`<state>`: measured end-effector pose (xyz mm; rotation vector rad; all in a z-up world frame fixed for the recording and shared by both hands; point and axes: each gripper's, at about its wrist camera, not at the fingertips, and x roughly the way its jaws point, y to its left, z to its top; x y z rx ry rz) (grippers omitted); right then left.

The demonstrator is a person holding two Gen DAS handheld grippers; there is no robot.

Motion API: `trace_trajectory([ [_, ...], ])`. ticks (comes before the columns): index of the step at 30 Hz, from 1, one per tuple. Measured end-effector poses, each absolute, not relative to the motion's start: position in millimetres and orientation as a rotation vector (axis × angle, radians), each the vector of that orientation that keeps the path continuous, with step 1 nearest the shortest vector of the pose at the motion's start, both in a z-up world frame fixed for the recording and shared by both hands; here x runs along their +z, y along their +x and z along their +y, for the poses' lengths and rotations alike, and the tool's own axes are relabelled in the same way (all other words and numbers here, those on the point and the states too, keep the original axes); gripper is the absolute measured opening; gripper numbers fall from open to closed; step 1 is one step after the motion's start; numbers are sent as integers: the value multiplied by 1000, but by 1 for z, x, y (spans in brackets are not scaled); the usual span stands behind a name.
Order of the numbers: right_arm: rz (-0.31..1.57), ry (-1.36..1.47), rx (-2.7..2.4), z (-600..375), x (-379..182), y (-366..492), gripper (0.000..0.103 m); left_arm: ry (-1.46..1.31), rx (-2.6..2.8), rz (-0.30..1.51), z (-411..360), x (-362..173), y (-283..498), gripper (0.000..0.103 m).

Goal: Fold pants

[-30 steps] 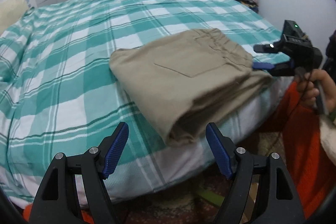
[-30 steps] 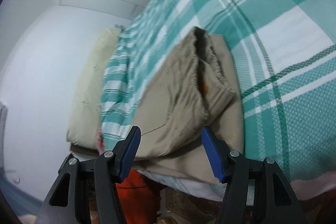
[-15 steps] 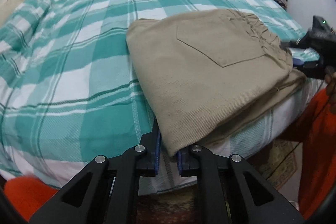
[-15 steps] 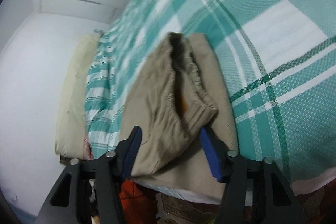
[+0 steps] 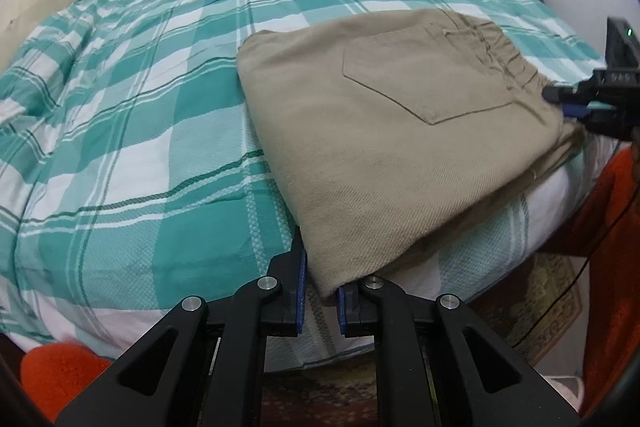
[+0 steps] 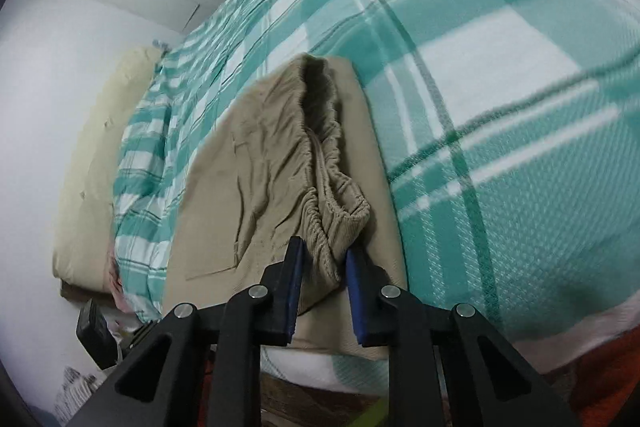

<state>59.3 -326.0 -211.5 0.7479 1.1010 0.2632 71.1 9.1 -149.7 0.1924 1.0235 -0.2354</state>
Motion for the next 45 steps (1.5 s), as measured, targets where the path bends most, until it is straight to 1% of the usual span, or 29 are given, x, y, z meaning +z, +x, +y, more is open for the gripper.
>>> trace_trajectory([
  [2, 1097, 697, 270, -323, -202, 60, 21, 177, -236, 1034, 12, -151, 72, 10],
  [5, 1088, 608, 261, -315, -193, 60, 25, 179, -233, 1037, 11, -150, 72, 10],
  [7, 1081, 604, 254, -316, -191, 56, 31, 184, -230, 1038, 11, -150, 72, 10],
  [10, 1086, 571, 240, -316, -184, 53, 33, 183, -229, 1041, 10, -151, 72, 10],
  [14, 1069, 411, 143, -314, -163, 49, 33, 186, -227, 1044, 10, -151, 72, 10],
  [16, 992, 286, 80, -307, -138, 48, 35, 189, -227, 1046, 9, -152, 72, 11],
  [18, 899, 203, 135, -289, -109, 52, 35, 190, -230, 1049, 9, -151, 73, 11],
  [20, 856, 149, 236, -268, -97, 59, 35, 188, -240, 1060, 10, -151, 71, 13],
  [21, 846, 117, 310, -253, -97, 64, 35, 186, -243, 1069, 12, -150, 70, 16],
  [22, 853, 94, 351, -244, -102, 67, 35, 182, -250, 1085, 14, -149, 68, 24],
  [23, 885, 64, 386, -236, -114, 71, 35, 175, -251, 1103, 17, -146, 65, 36],
  [24, 957, 30, 404, -229, -135, 76, 35, 159, -252, 1120, 22, -142, 62, 44],
  [25, 1076, -1, 403, -225, -165, 80, 35, 120, -260, 1140, 31, -135, 55, 51],
  [26, 1101, -18, 405, -225, -182, 77, 35, 90, -267, 1145, 37, -130, 50, 51],
  [27, 1049, -30, 410, -227, -186, 69, 35, 48, -273, 1139, 46, -121, 44, 51],
  [28, 1001, -36, 418, -229, -184, 61, 35, 1, -273, 1120, 55, -110, 39, 51],
  [30, 1011, -41, 412, -229, -182, 59, 35, -76, -277, 1054, 64, -87, 39, 52],
  [33, 1004, -26, 406, -231, -183, 59, 35, -62, -304, 950, 49, -66, 57, 53],
  [34, 1000, -19, 405, -232, -184, 58, 35, -16, -311, 920, 34, -68, 68, 53],
  [36, 1003, -17, 406, -232, -184, 60, 35, 66, -324, 939, 14, -85, 80, 53],
  [38, 1006, -13, 408, -230, -183, 63, 35, 236, -301, 1062, -9, -128, 87, 40],
  [40, 1004, -6, 412, -231, -184, 63, 35, 321, -283, 1118, -12, -162, 77, 41],
  [41, 1005, 1, 420, -231, -184, 62, 35, 291, -288, 1115, -6, -165, 72, 41],
  [43, 1005, 9, 426, -232, -184, 60, 35, 187, -293, 1155, 10, -161, 68, 44],
  [44, 1002, 7, 424, -232, -184, 60, 35, 148, -288, 1172, 18, -153, 69, 49],
  [45, 999, 5, 422, -232, -184, 59, 35, 107, -288, 1164, 25, -143, 70, 51],
])
